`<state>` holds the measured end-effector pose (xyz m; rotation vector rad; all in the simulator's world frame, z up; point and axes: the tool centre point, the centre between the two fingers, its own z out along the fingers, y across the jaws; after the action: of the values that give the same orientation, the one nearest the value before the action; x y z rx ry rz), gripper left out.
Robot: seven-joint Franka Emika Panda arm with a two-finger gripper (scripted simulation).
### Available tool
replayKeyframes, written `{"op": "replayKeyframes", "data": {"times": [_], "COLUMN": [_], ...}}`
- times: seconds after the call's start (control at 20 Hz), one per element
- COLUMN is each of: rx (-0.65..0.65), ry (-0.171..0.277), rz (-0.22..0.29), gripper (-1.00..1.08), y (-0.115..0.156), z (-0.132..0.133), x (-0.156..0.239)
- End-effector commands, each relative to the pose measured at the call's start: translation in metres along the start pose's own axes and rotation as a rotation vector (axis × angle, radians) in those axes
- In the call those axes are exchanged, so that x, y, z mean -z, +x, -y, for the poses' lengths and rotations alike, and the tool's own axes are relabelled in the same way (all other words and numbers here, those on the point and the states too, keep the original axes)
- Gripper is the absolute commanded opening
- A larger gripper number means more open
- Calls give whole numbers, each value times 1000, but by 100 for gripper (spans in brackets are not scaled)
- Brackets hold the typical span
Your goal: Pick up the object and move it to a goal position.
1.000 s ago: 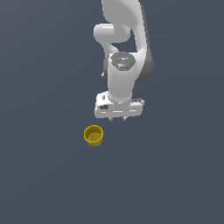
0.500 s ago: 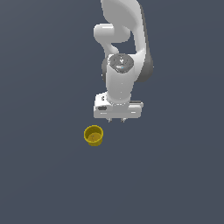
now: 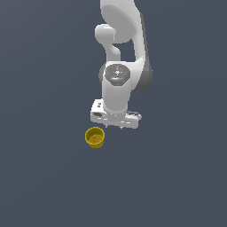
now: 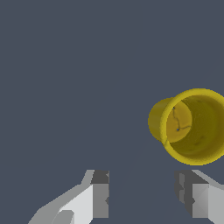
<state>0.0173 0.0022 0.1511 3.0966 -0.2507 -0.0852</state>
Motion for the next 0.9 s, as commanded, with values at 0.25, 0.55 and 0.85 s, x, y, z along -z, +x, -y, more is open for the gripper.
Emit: {"op": "replayKeyframes", "data": {"times": [0.25, 0.55, 0.85], "rx": [-225, -405, -560], "ry": [-32, -68, -105], "rz": [39, 64, 80], "gripper": [28, 28, 28], "y": [22, 38, 50], "z": [-19, -34, -46], "x": [-17, -31, -44]}}
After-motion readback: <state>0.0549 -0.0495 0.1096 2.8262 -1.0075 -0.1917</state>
